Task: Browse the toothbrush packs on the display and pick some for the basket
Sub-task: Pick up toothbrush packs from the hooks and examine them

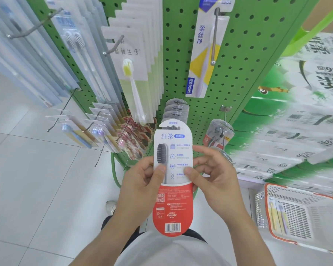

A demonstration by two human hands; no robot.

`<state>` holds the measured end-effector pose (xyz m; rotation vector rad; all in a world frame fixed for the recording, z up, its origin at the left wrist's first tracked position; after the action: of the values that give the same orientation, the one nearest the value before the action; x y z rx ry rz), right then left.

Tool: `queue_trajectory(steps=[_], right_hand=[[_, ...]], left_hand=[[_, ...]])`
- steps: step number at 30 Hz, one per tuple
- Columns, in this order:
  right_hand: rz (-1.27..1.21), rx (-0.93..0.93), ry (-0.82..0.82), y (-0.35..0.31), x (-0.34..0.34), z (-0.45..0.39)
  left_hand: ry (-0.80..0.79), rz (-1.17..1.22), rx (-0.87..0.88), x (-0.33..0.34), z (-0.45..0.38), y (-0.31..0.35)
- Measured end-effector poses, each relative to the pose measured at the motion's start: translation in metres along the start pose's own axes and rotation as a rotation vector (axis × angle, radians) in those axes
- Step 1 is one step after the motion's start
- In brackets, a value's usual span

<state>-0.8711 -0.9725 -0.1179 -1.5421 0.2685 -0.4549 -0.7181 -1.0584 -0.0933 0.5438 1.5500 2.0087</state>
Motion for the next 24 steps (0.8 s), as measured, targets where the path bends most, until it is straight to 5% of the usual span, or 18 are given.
queue_trajectory(steps=[7,18,24], right_hand=[[-0.002,0.056,0.067,0.004,0.003,-0.003],[-0.029,0.067,0.078,0.003,-0.006,-0.015],[-0.011,0.077,0.09,0.003,-0.007,-0.017]], left_hand=[[-0.052,-0.017,-0.027,0.001,-0.002,0.002],[-0.378,0.022,-0.121,-0.005,-0.003,-0.004],[-0.385,-0.042,-0.109,-0.007,-0.005,-0.005]])
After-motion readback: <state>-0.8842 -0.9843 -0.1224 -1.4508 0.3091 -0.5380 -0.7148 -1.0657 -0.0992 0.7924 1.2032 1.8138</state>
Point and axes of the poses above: each hand's wrist, its own z-axis away from the middle knuckle, its own x-axis out of the palm, y = z × x, the point moved 1 cm from there along -z, towards the middle knuckle, and after that the axes turned 7 degrees about -y, right-handed, at the moved point
